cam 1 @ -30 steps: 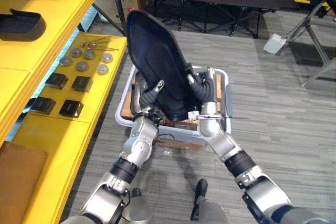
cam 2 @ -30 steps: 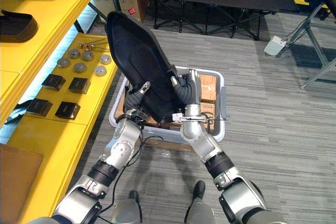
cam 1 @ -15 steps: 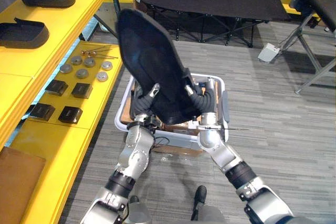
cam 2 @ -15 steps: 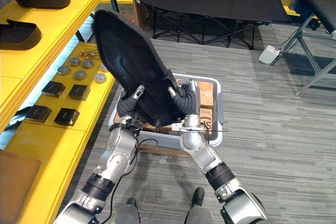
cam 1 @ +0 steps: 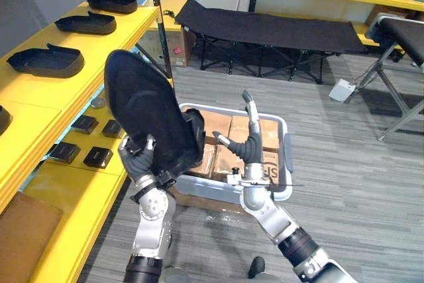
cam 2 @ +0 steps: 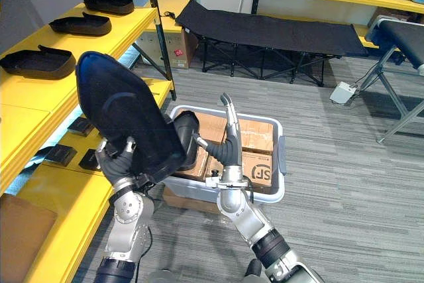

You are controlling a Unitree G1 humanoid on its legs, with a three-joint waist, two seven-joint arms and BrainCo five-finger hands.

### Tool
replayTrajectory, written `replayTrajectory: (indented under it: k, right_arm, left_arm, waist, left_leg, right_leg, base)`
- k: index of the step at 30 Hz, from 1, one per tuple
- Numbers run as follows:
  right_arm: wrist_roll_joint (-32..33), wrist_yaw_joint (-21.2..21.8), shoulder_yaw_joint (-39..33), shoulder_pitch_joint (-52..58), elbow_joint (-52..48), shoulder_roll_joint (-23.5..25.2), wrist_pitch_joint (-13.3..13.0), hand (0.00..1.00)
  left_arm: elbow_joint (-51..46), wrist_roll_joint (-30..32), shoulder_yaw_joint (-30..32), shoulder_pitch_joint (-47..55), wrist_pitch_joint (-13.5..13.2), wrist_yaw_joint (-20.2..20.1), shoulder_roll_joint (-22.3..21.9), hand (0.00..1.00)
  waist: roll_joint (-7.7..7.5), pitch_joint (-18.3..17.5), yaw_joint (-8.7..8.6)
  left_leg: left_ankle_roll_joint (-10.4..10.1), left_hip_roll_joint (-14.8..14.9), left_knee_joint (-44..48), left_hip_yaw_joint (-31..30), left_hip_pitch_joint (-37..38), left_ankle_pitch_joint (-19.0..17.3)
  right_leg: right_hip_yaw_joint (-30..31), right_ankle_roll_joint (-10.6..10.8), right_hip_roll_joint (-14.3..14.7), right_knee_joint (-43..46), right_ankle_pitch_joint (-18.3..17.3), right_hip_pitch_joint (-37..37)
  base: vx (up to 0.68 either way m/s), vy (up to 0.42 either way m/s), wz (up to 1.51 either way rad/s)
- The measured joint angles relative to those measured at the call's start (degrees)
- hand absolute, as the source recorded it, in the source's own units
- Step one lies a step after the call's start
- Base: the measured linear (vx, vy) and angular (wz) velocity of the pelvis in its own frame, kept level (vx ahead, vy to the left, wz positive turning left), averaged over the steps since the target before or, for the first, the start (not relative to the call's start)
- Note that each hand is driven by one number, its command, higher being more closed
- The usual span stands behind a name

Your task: Walk over and take plastic housings, then place them on the shelf

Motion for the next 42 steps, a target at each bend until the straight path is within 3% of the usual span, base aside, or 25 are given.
replayTrajectory:
  k: [5, 7, 11, 14, 18, 22, 25, 30, 32, 35, 38, 42]
  right_arm:
    - [6.74, 1.85, -1.55, 6.38, -5.84, -1.59, 0.13, 0.00]
    - [12.81, 6.47, -4.56, 10.47, -8.41, -2.05, -1.25, 0.00]
    - [18.42, 13.45, -9.69, 16.96, -11.52, -3.73, -2.50, 0.00]
    - [28.15, 24.93, -13.75, 21.97, -11.48, -4.27, -1.30, 0.00]
    - [32.17, 31.67, -14.63, 23.91, -11.05, -4.58, -0.84, 0.00]
    - [33.37, 36.51, -14.58, 22.43, -9.59, -4.04, -1.17, 0.00]
    - [33.49, 38.41, -13.02, 19.59, -6.65, -3.50, -1.49, 0.00]
    - [33.35, 38.28, -8.33, 14.43, -3.17, -1.86, -1.68, 0.00]
    - [33.34, 37.12, -7.77, 12.33, -1.15, -0.94, -1.65, 0.00]
    - [33.18, 35.90, -7.94, 7.96, 1.73, -0.27, -1.64, 0.00]
    - [33.19, 34.88, -8.71, 6.41, 2.24, 0.10, -1.62, 0.00]
    - [33.15, 34.69, -10.99, 6.82, 2.28, -0.41, -0.31, 0.00]
  left_arm:
    - [-3.03, 8.80, 3.66, 2.70, 1.41, 6.46, -0.02, 1.00]
    - [-5.09, 11.47, 4.90, 3.55, 1.52, 8.12, 0.15, 1.00]
    - [-7.36, 13.03, 6.13, 5.91, 0.71, 8.79, 0.44, 1.00]
    - [-10.38, 11.65, 6.00, 10.21, -1.97, 5.46, 0.86, 1.00]
    - [-14.09, 7.09, 6.05, 13.83, -5.85, 0.42, 0.71, 1.00]
    - [-18.73, 6.00, 8.21, 17.64, -7.24, -2.47, -0.22, 1.00]
    - [-21.17, 5.49, 11.56, 18.91, -7.85, -3.15, -1.33, 1.00]
    - [-26.66, 1.51, 17.64, 22.19, -8.62, -8.25, -1.84, 1.00]
    - [-28.83, -0.26, 19.96, 24.49, -10.63, -11.46, -3.11, 1.00]
    - [-31.21, -2.87, 22.49, 27.55, -12.72, -13.80, -3.91, 1.00]
    - [-31.31, -3.53, 23.96, 27.98, -13.29, -16.24, -3.94, 1.00]
    - [-31.19, -7.59, 23.90, 27.43, -13.44, -20.67, -3.82, 1.00]
  waist:
    - [0.04, -1.75, -0.08]
    - [0.04, -1.75, -0.15]
    - [0.10, -1.98, -0.49]
    - [0.27, -2.88, -1.56]
    - [1.20, -3.42, -1.47]
    - [1.65, -3.69, -0.58]
    - [1.64, -3.71, 1.65]
    - [1.64, -3.88, 5.61]
    - [1.72, -3.95, 8.15]
    - [1.71, -3.98, 10.00]
    - [1.51, -4.13, 11.04]
    - [1.02, -4.30, 10.43]
  left_leg:
    - [-0.14, 0.03, -0.41, 0.25, 0.28, -0.14]
    - [-0.10, 0.03, -0.53, 0.59, 0.63, -0.29]
    - [0.02, 0.03, -0.39, 2.10, 1.06, -0.85]
    - [0.09, 0.08, -0.48, 2.67, 0.98, -1.11]
    - [0.10, 0.09, -0.45, 3.13, 0.97, -1.38]
    - [0.20, 0.08, -0.41, 2.24, 0.84, -1.48]
    - [0.57, -0.12, -0.25, -0.22, 0.16, -1.64]
    - [0.51, -0.92, -0.45, -6.86, -2.28, -0.78]
    - [0.52, -1.57, -0.43, -9.62, -2.54, -0.71]
    - [0.71, -2.21, -0.37, -11.17, -3.18, -0.54]
    - [0.96, -3.16, -0.26, -12.42, -3.68, -0.52]
    - [1.47, -4.57, -0.23, -16.61, -5.57, -0.23]
  right_leg:
    - [0.29, 0.45, 0.09, 0.01, -0.09, -0.15]
    - [0.59, 0.69, 0.11, 0.01, 0.07, -0.12]
    - [2.08, 0.49, 0.13, -0.01, -0.12, -0.64]
    - [2.37, 0.54, 0.20, -0.01, -0.35, -1.06]
    - [2.89, 0.55, 0.23, 0.00, -0.34, -1.37]
    - [1.94, 0.99, 0.19, -0.01, -0.10, -0.71]
    - [-0.62, 0.91, -0.14, -0.02, -0.97, 0.62]
    - [-7.37, 1.72, -0.60, 0.00, -1.85, 3.02]
    - [-10.13, 2.47, -0.96, 0.06, -2.45, 4.98]
    - [-11.99, 2.54, -1.47, 0.48, -2.50, 5.56]
    - [-12.78, 2.59, -2.16, 0.52, -2.55, 5.91]
    - [-13.71, 2.77, -2.94, 2.02, -4.76, 6.77]
  base:
    - [0.04, 0.016, -0.03]
    - [0.01, 0.020, -0.07]
    - [0.00, 0.026, -0.18]
    - [0.01, 0.014, -0.05]
    - [0.02, 0.016, -0.08]
    - [0.02, 0.019, 0.09]
    - [-0.01, 0.010, 0.44]
    - [0.01, 0.004, 0.68]
    - [0.06, 0.017, 0.67]
    - [0.05, 0.032, 0.32]
    - [0.02, 0.054, 0.16]
    - [0.01, 0.042, 0.61]
